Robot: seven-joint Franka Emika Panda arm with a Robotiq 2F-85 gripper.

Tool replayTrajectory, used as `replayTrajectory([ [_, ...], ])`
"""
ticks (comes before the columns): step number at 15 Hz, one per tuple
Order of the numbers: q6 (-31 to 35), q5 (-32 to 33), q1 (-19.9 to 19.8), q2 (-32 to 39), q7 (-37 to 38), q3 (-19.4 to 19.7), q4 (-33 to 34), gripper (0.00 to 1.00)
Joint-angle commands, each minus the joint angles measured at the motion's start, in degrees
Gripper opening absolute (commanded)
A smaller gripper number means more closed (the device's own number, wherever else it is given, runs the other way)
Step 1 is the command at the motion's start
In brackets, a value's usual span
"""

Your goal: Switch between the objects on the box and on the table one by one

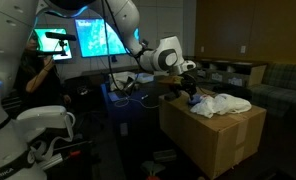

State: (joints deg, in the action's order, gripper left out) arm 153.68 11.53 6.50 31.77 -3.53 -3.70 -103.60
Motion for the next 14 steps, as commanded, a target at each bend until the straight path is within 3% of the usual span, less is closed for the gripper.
replayTrajectory([
  [1, 5.09, -1.40, -2.93, -3.24, -9.71, -4.17, -5.12, 1.00],
  [6, 6.50, 0.32, -4.01, -1.47, -19.35, -6.69, -4.04, 1.00],
  [14, 7.16, 2.67, -4.95, 2.23, -28.57, -6.24, 0.32, 1.00],
])
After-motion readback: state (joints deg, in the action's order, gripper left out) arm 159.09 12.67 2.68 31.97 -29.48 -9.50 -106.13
